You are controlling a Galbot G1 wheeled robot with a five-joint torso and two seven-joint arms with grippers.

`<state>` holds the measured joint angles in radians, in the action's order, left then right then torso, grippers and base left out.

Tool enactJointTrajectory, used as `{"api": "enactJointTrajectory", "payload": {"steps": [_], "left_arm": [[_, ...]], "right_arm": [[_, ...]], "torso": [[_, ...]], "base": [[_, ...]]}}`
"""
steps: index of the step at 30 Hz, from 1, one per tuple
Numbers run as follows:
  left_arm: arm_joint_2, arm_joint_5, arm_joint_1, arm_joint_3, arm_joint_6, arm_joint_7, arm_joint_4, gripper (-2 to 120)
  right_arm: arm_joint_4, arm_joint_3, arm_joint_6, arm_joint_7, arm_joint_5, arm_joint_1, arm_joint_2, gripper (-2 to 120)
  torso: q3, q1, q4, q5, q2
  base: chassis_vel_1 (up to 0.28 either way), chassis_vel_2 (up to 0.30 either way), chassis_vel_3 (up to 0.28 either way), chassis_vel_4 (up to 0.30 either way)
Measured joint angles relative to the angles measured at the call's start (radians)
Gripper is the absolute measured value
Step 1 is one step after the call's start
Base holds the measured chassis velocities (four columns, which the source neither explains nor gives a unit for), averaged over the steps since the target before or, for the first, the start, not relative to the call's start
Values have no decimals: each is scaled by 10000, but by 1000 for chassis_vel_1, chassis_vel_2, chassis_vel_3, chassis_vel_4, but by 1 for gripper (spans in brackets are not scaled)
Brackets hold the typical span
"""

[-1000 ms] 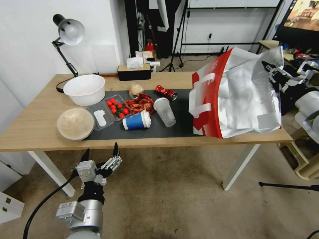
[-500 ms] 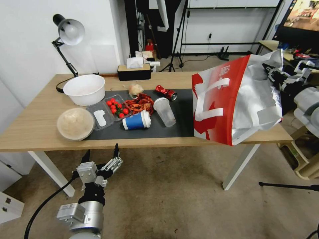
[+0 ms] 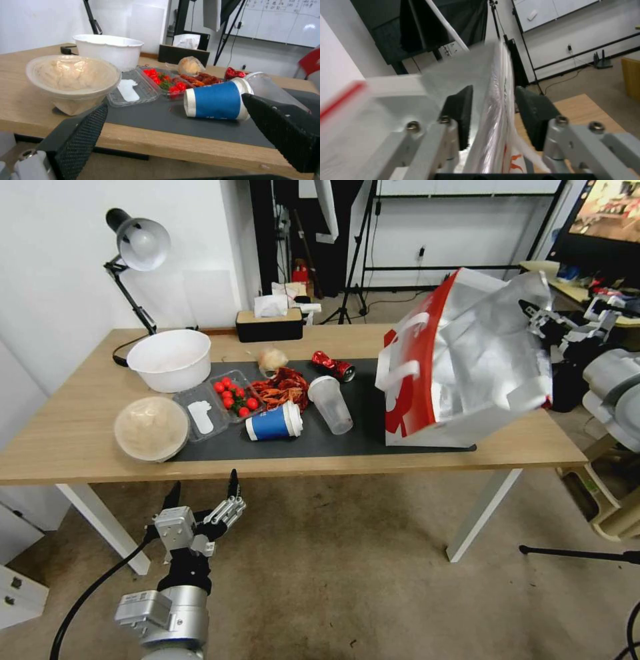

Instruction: Pick up the food delivery bag from the floor and place it on the table.

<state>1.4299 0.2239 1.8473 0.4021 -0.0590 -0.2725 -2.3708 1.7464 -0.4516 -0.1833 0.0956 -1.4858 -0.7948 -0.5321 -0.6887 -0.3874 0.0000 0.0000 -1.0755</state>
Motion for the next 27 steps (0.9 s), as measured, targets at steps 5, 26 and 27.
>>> {"api": "enactJointTrajectory", "payload": {"steps": [5,26,27], "left_arm": [[11,-8,3,1,-30,1,-2,100],[-154,35,-125,201,-73,81,-98,100],[-167,36,-134,226,-111,115,-84,100]], "right_arm": [[20,32,0,-68,124,-3,9,55],[2196,-2029,870,-1206,1751,-3345,340,100],[2438,-2140,1072,-1321,2033,-3588,340,100]], "torso": [[0,0,-1,0,1],[2,3,-3,0,1],[2,3,-3,0,1]], "base": [[0,0,0,0],[0,0,0,0],[0,0,0,0]]}}
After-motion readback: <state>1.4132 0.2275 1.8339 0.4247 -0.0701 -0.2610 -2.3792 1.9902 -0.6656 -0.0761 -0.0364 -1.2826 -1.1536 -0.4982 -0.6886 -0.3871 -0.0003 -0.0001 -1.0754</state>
